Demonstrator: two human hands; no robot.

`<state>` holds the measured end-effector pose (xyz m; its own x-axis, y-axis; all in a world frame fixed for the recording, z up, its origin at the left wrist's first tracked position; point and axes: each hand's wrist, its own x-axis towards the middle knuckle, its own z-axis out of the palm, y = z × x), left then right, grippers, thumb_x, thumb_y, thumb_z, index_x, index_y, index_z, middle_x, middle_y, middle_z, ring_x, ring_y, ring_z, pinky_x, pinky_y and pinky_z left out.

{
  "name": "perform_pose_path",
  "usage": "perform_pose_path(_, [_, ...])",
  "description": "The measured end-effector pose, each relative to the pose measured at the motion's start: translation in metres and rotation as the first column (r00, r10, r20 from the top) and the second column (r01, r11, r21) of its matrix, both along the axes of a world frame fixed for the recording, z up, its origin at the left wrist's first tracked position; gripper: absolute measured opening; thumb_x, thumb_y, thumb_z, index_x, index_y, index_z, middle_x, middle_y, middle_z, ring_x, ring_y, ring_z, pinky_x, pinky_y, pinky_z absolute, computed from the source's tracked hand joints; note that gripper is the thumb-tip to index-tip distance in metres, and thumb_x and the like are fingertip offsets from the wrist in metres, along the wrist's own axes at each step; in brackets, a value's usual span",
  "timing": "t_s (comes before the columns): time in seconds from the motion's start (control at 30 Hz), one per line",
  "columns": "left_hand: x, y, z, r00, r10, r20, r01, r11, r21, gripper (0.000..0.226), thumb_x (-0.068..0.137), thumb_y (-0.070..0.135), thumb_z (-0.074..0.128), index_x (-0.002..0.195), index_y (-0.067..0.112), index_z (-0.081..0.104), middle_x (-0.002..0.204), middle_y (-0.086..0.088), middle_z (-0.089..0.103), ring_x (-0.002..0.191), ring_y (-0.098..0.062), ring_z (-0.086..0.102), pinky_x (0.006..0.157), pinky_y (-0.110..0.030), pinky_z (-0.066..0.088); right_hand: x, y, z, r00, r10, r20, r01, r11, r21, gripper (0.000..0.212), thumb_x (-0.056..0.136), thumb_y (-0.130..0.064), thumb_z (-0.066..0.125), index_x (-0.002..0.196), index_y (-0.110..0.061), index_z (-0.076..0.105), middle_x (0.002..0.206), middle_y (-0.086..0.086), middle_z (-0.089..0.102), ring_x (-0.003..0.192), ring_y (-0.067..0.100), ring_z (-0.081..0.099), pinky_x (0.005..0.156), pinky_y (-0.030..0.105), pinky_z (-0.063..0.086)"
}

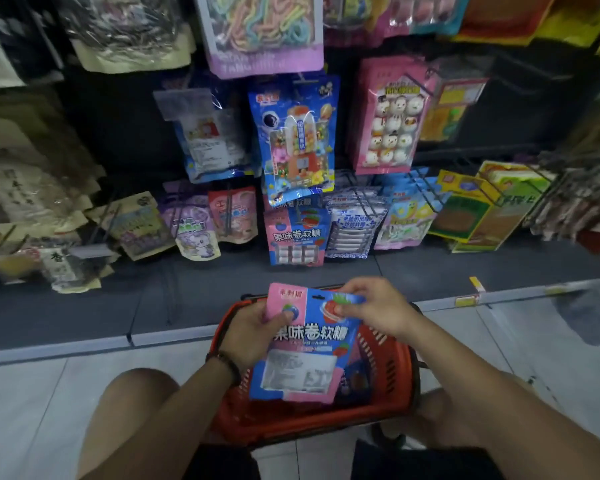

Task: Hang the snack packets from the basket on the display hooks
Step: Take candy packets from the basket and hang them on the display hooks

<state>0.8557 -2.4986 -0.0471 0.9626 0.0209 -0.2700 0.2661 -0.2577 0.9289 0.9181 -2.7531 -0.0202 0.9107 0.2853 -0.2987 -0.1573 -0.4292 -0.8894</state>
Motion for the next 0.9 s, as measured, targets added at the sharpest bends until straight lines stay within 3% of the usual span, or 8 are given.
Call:
perform_pose_path(0.1, [-0.009,-0.002,0.028,0.992,0.123,0.010,-0.120,0.982,-0.148,0.012,0.097,0.026,0.075,0.101,0.016,0.079,0.093,0.001,0.083,0.077,-0.011,0.079,0.057,-0.021,0.058,-0.013,0.000,0.016,0.948,-0.188,-0.255,0.272,0.896,0.352,0.028,0.091,-0.007,0.081,0.116,-0.010,0.070,0.116,0.022,0.078,0.094,0.032,0.079,0.074,0.039,0.064])
perform_pose_path(0.27, [-0.013,-0.003,0.056,0.977,0.201,0.070,-0.183,0.962,-0.202,0.013,0.097,0.027,0.074,0.104,0.017,0.077,0.094,-0.002,0.083,0.083,-0.019,0.080,0.062,-0.025,0.061,-0.033,0.008,0.015,0.969,-0.099,-0.228,0.177,0.918,0.354,0.025,0.101,-0.018,0.070,0.123,-0.006,0.072,0.116,0.017,0.080,0.108,0.040,0.076,0.099,0.063,0.057])
perform_pose_path(0.47, [-0.017,-0.001,0.076,0.978,0.206,0.041,-0.179,0.921,-0.347,0.020,0.095,0.024,0.076,0.112,0.013,0.076,0.102,-0.010,0.082,0.091,-0.027,0.080,0.070,-0.033,0.065,-0.041,0.020,0.016,0.961,-0.169,-0.219,0.253,0.857,0.449,0.022,0.099,-0.015,0.072,0.117,-0.003,0.073,0.114,0.020,0.079,0.099,0.037,0.078,0.081,0.047,0.065])
perform_pose_path(0.53, [-0.020,-0.003,0.076,0.948,0.312,0.063,-0.285,0.918,-0.276,0.020,0.091,0.026,0.081,0.107,0.019,0.072,0.100,-0.001,0.082,0.088,-0.020,0.080,0.070,-0.031,0.063,-0.041,0.025,0.018,0.961,-0.209,-0.183,0.272,0.846,0.459,0.016,0.099,-0.012,0.072,0.112,-0.004,0.075,0.111,0.019,0.080,0.091,0.032,0.077,0.078,0.042,0.064])
perform_pose_path(0.63, [-0.036,-0.017,0.072,0.811,0.474,0.342,-0.537,0.835,0.117,0.032,0.083,0.021,0.083,0.102,0.028,0.058,0.102,0.010,0.066,0.089,-0.006,0.067,0.076,-0.032,0.054,-0.042,0.033,0.023,0.948,-0.274,-0.160,0.317,0.820,0.476,0.012,0.097,-0.011,0.075,0.107,-0.006,0.078,0.105,0.016,0.082,0.082,0.025,0.079,0.067,0.035,0.063])
perform_pose_path(0.77, [-0.050,-0.043,0.063,0.906,0.264,0.331,-0.302,0.951,0.069,0.053,0.081,0.024,0.085,0.126,0.030,0.058,0.124,0.009,0.054,0.114,-0.011,0.057,0.101,-0.036,0.051,-0.045,0.055,0.032,0.950,-0.290,-0.116,0.308,0.809,0.500,0.017,0.089,-0.013,0.083,0.104,-0.005,0.081,0.106,0.017,0.081,0.094,0.033,0.076,0.089,0.048,0.060])
perform_pose_path(0.83, [-0.047,-0.052,0.066,0.948,0.189,0.257,-0.186,0.982,-0.036,0.060,0.082,0.027,0.087,0.134,0.032,0.056,0.129,0.013,0.057,0.117,-0.008,0.060,0.100,-0.031,0.052,-0.050,0.066,0.037,0.968,-0.242,-0.064,0.240,0.823,0.515,0.019,0.086,-0.021,0.085,0.097,-0.006,0.081,0.097,0.016,0.080,0.090,0.026,0.072,0.082,0.040,0.058])
perform_pose_path(0.9, [-0.044,-0.055,0.066,0.935,0.221,0.279,-0.180,0.970,-0.165,0.043,0.090,0.016,0.080,0.128,0.027,0.063,0.120,0.011,0.072,0.109,-0.012,0.070,0.091,-0.024,0.057,-0.055,0.073,0.043,0.989,-0.137,-0.050,0.144,0.853,0.502,0.025,0.083,-0.034,0.081,0.097,-0.013,0.084,0.097,0.015,0.080,0.088,0.022,0.071,0.078,0.034,0.054])
